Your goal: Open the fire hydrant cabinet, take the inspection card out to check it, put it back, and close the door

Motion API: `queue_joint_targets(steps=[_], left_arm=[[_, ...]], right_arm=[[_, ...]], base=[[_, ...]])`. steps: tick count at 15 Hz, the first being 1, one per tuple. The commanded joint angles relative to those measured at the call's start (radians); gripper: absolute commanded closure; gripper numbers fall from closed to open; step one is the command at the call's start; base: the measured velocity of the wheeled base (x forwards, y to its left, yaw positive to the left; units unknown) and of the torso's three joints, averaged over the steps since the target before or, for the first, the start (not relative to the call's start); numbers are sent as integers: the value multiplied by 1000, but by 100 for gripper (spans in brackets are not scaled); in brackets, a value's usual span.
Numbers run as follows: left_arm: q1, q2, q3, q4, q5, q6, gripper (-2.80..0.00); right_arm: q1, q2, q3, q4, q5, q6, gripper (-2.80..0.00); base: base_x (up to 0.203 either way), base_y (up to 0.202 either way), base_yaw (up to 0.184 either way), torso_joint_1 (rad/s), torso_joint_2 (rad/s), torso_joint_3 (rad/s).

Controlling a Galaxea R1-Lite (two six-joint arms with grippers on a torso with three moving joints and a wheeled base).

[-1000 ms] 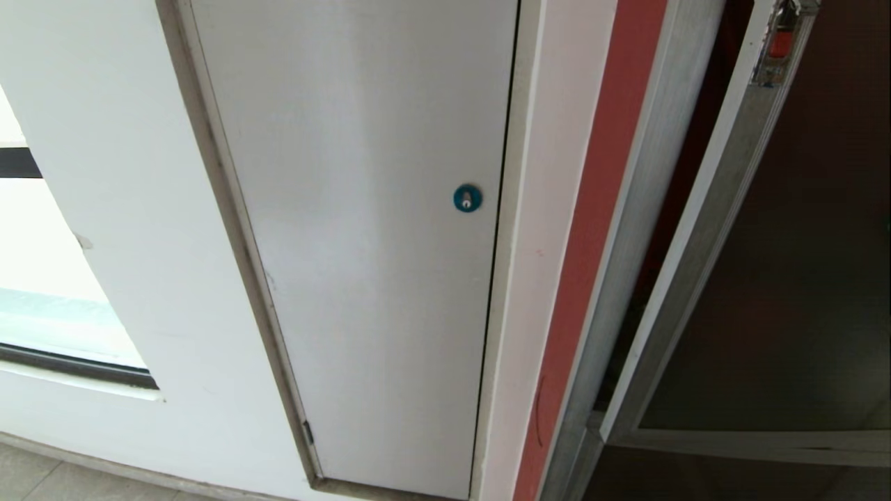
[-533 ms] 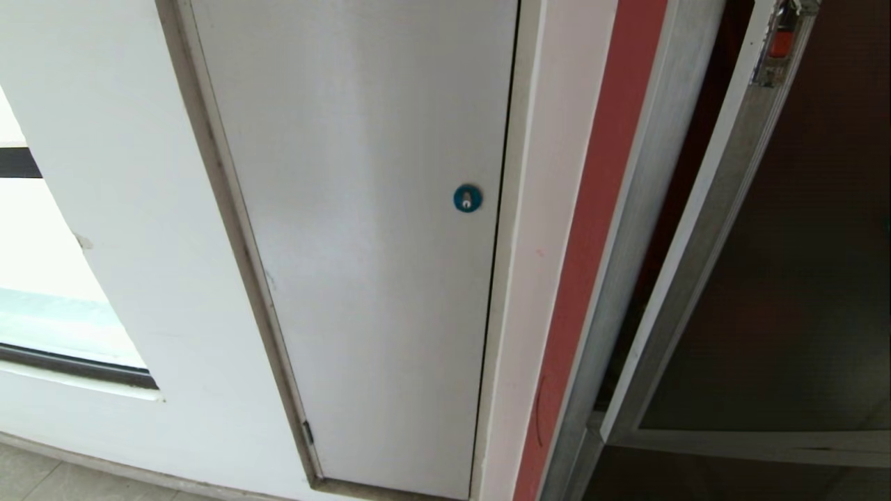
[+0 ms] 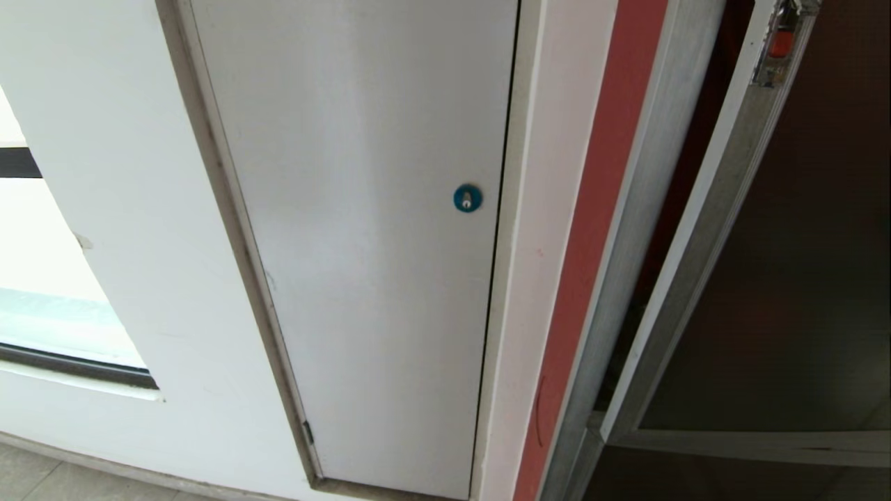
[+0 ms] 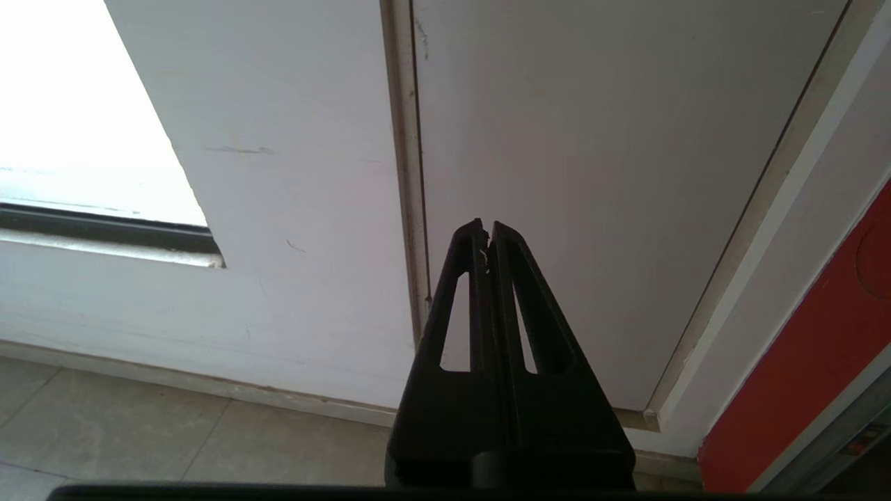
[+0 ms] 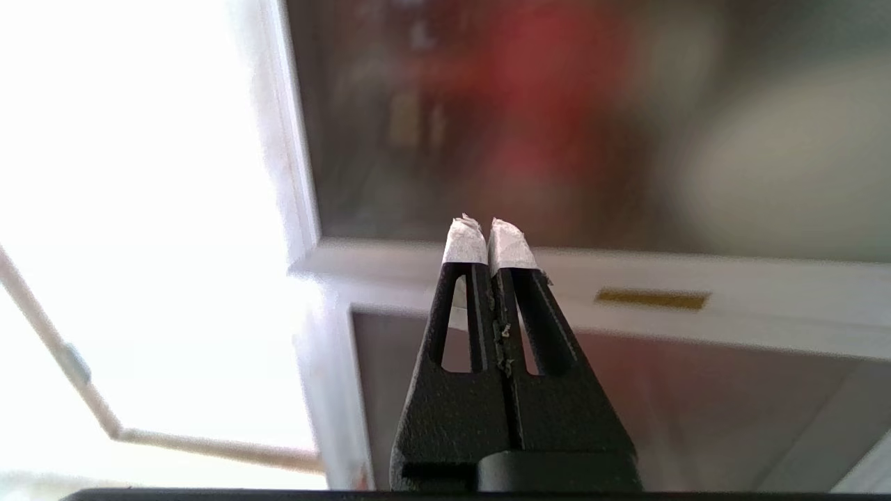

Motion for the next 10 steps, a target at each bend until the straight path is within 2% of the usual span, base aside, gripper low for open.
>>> queue_joint_targets(steps=[1,3,10], left_arm=[[1,0,5,0,0,-1,0],[0,0,5,0,0,-1,0],[0,0,5,0,0,-1,0]], right_arm=[[0,-3,20,33,15,-5,0],[0,-3,15,76,20,-9,0],[0,-3,15,74,31,3,0]], base=[[0,0,0,0,0,0],[0,0,0,0,0,0],[0,0,0,0,0,0]])
